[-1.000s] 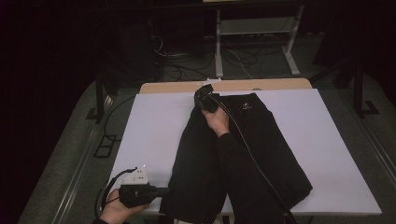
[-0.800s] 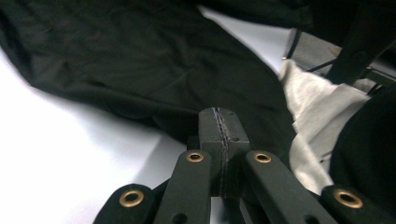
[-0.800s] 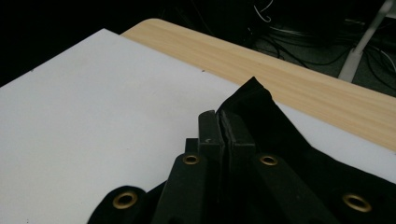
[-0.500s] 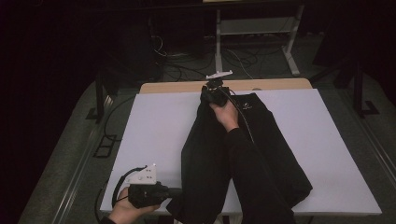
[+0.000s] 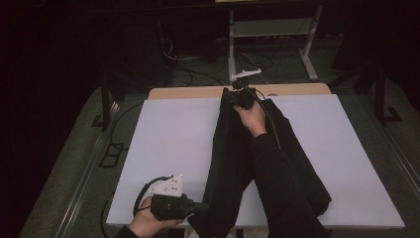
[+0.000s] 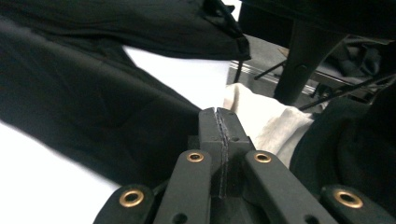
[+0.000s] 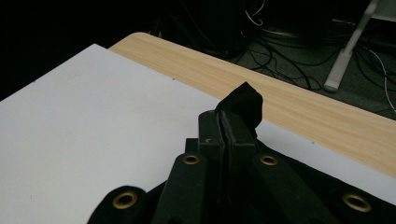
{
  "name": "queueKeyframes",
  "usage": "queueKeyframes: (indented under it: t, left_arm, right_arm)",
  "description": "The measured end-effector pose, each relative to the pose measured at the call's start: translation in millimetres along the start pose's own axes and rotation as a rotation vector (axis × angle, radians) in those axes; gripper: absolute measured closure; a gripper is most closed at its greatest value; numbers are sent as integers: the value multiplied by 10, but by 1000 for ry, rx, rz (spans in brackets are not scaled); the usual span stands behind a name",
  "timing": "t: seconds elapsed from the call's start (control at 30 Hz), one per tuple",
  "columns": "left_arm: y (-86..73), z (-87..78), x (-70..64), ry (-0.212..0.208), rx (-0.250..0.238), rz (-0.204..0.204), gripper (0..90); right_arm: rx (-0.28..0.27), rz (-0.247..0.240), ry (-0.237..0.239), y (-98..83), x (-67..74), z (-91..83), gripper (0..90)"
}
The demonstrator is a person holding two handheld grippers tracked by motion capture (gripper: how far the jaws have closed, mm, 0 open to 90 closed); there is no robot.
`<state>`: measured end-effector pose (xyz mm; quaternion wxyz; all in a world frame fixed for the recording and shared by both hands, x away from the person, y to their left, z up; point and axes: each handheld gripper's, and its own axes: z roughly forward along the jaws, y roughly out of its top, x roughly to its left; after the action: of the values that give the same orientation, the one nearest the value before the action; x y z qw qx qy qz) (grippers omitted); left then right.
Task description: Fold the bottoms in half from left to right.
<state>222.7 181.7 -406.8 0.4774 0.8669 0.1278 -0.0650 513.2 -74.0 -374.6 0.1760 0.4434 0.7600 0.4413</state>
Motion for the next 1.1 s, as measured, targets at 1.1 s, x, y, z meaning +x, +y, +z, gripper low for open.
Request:
queueKeyframes:
  t: [1.1]
  left_arm:
    - [454, 712, -49, -195, -4, 75, 892]
  right_arm:
    - [51, 27, -21, -212, -623, -409, 861]
